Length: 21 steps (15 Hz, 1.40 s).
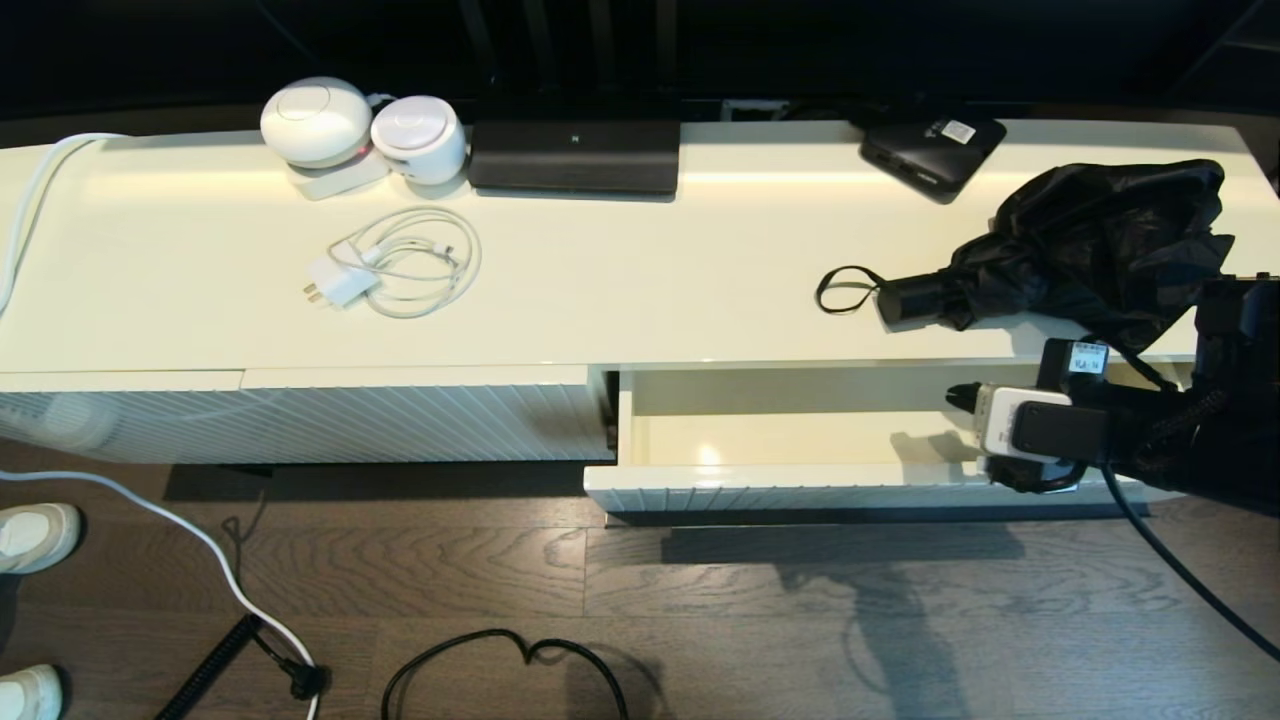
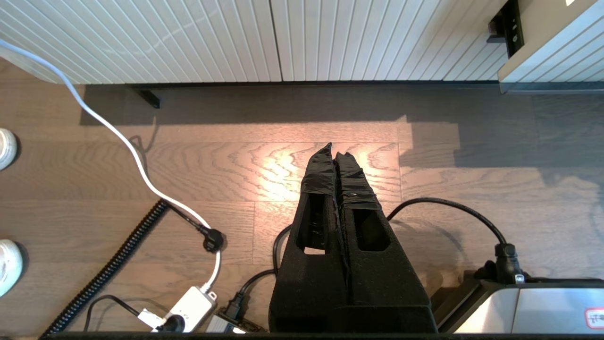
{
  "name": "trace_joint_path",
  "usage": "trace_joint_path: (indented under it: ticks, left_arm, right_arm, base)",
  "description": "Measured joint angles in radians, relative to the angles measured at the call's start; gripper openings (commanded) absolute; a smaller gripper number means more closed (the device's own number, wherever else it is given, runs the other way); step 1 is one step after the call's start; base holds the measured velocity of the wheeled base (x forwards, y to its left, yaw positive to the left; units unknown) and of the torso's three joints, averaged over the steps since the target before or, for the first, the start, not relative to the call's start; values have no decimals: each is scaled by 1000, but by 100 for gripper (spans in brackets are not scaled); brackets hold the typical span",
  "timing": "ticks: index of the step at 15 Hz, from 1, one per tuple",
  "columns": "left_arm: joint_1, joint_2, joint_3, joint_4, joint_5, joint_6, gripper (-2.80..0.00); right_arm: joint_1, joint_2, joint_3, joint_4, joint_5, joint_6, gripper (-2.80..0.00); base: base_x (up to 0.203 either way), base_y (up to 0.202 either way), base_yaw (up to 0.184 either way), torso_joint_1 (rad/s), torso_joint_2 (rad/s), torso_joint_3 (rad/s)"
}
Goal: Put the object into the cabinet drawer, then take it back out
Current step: Open the drawer
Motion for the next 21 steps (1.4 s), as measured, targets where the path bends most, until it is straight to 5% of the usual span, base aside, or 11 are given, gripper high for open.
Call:
trace_joint_path:
  ticks: [10,21]
  left_arm:
    - [0,0,0,0,0,0,-280]
    - [0,0,0,0,0,0,-280]
  right_arm:
    - [-3,48,-7,-14,-5,-1,-280]
    - [17,-38,135,66,-30,-7,-280]
  base:
    - [0,0,0,0,0,0]
    - [0,0,0,0,0,0]
